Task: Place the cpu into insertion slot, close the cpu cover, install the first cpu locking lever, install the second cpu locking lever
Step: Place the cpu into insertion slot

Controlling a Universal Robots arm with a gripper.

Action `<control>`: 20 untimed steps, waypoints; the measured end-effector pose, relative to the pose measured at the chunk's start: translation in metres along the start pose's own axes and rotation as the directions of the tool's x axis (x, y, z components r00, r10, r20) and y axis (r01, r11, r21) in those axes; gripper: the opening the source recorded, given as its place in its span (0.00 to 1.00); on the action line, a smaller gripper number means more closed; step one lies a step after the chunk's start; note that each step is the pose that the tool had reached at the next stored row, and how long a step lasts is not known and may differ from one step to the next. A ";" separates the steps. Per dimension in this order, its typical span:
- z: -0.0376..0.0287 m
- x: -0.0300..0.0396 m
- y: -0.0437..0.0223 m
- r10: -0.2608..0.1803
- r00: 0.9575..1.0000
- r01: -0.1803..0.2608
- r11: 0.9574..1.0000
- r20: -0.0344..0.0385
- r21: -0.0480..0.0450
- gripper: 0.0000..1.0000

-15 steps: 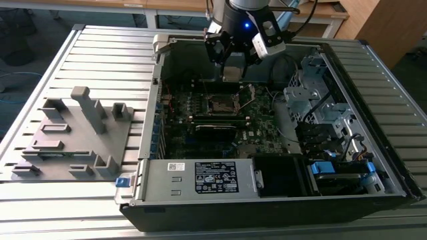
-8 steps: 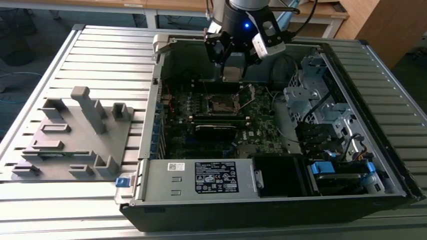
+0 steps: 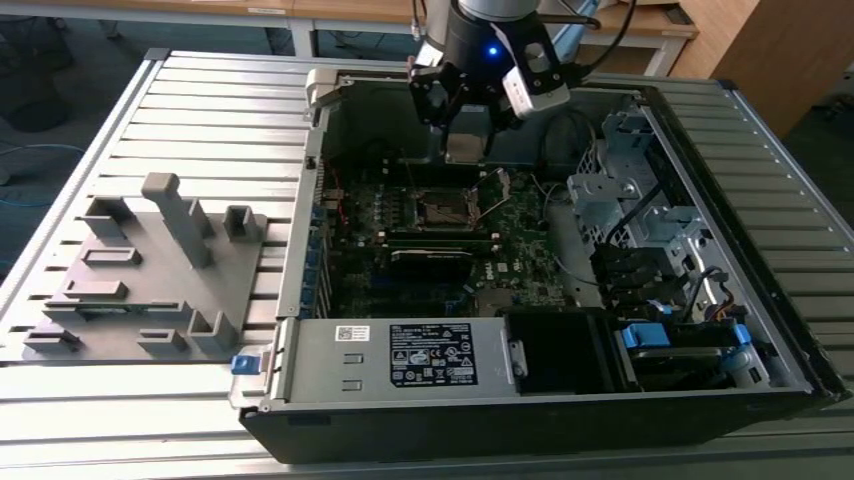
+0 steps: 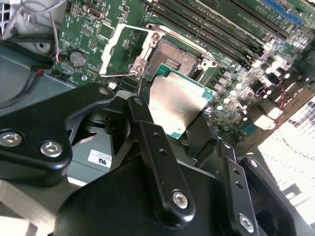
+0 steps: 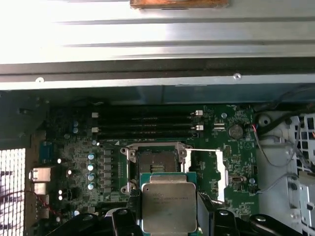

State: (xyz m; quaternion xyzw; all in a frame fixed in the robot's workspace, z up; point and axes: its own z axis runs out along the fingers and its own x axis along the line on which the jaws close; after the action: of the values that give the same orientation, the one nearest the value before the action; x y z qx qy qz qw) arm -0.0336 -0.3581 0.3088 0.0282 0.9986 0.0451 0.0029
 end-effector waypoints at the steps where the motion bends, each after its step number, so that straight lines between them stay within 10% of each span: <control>1: 0.0001 0.0000 0.0000 0.018 1.000 -0.018 1.000 0.002 0.000 0.54; 13: 0.0002 0.0000 0.0000 0.067 0.998 -0.067 0.998 0.006 0.000 0.54; 20: 0.0004 0.0000 -0.0001 0.161 0.987 -0.161 0.987 0.014 -0.001 0.54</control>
State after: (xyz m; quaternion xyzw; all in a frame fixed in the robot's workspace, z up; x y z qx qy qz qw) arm -0.0335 -0.3581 0.3083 0.1090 0.9930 0.0447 0.0064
